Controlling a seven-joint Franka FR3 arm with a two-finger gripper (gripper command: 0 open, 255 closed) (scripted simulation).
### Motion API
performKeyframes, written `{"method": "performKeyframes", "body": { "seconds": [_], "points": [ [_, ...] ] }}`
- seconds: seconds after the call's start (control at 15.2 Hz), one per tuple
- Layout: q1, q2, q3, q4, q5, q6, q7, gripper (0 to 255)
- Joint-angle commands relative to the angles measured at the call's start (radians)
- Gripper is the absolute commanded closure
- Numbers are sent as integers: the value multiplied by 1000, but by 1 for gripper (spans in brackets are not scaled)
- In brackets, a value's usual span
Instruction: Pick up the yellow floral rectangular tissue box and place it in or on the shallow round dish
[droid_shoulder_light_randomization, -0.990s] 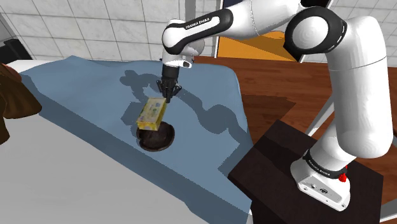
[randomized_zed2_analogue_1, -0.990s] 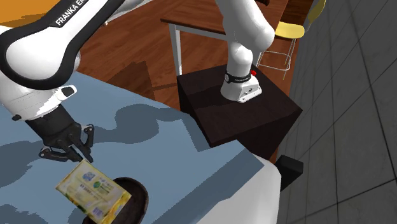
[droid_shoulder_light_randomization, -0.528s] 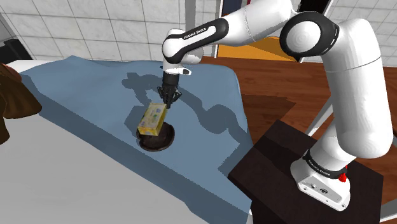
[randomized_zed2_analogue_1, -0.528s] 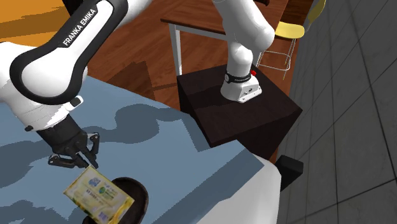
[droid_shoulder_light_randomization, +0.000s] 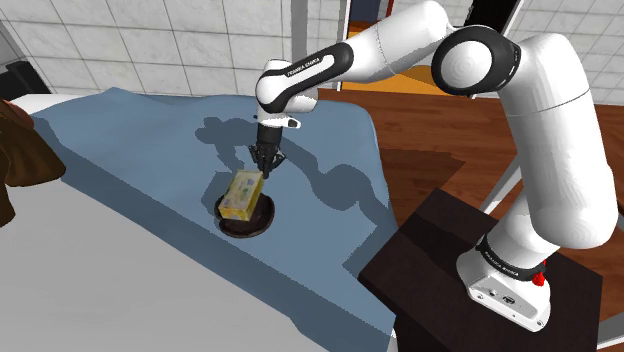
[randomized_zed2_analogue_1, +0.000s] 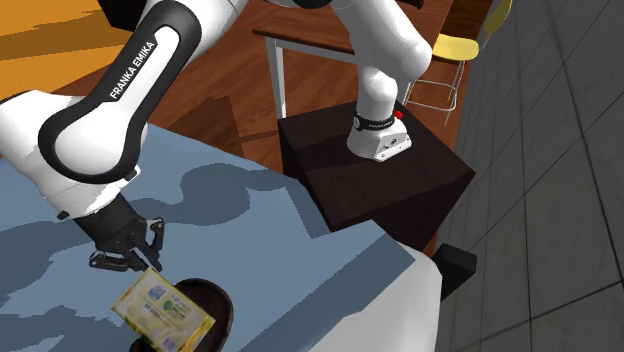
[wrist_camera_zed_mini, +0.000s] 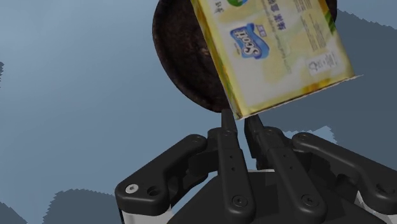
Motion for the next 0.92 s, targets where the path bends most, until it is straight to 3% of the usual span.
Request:
{"method": "performKeyframes", "body": {
  "seconds": [0.0,0.33,0.4,0.73,0.86],
  "points": [
    [0,2,0,-1,0,3,-1,255],
    [0,2,0,-1,0,3,-1,255],
    [0,2,0,0,0,3,-1,0],
    [0,2,0,-1,0,3,-1,0],
    [-14,-27,-2,17,-2,-47,1,0]
  ]
}}
